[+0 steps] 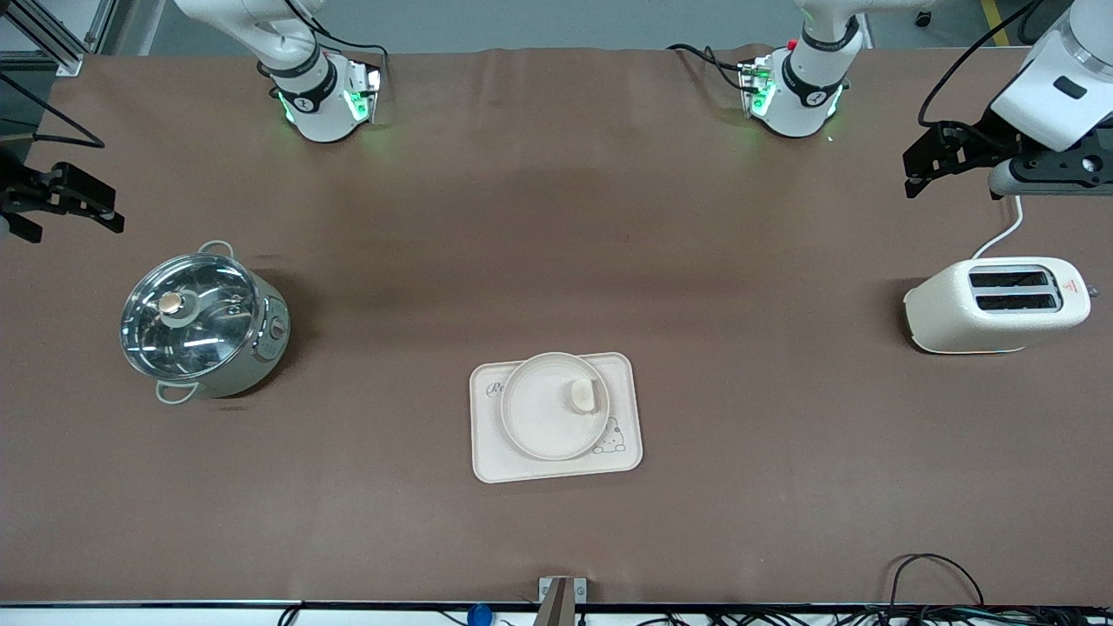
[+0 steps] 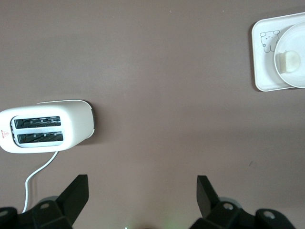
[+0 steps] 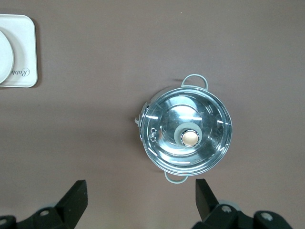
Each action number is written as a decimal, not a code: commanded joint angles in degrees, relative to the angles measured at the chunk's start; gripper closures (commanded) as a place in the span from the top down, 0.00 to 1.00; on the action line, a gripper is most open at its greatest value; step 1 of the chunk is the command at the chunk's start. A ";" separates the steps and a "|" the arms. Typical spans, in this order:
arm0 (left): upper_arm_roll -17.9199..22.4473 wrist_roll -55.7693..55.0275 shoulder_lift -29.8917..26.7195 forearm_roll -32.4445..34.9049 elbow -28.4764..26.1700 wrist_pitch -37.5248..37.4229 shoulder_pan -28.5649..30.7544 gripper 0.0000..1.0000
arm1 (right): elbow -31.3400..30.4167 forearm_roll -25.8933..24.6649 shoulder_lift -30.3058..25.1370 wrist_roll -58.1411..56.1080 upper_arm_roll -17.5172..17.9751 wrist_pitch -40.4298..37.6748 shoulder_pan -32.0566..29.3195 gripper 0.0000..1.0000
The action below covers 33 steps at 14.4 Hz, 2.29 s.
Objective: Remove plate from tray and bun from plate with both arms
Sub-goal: 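Reach the right gripper to the rim of the white plate, then close the right gripper on the plate rim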
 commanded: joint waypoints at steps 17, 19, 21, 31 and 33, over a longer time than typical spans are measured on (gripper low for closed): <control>0.49 1.21 1.32 -0.74 1.40 -2.41 1.58 1.00 | -11.76 9.96 7.18 15.20 5.36 18.89 5.39 1.00; 0.58 1.21 1.41 -0.74 1.22 -2.59 1.58 1.00 | -11.67 10.76 13.85 22.41 10.19 28.08 5.48 1.00; 0.58 1.04 2.19 -0.83 1.22 -2.59 1.58 1.00 | -10.62 10.76 20.88 30.14 15.55 38.37 5.48 1.00; 0.58 0.86 5.01 -0.74 -0.09 -1.98 2.20 1.00 | 2.39 9.80 46.58 43.98 19.45 60.04 14.09 0.96; 0.58 0.86 5.62 -0.74 -0.18 -1.19 2.29 1.00 | 2.48 9.10 47.90 43.72 19.45 62.92 14.62 0.78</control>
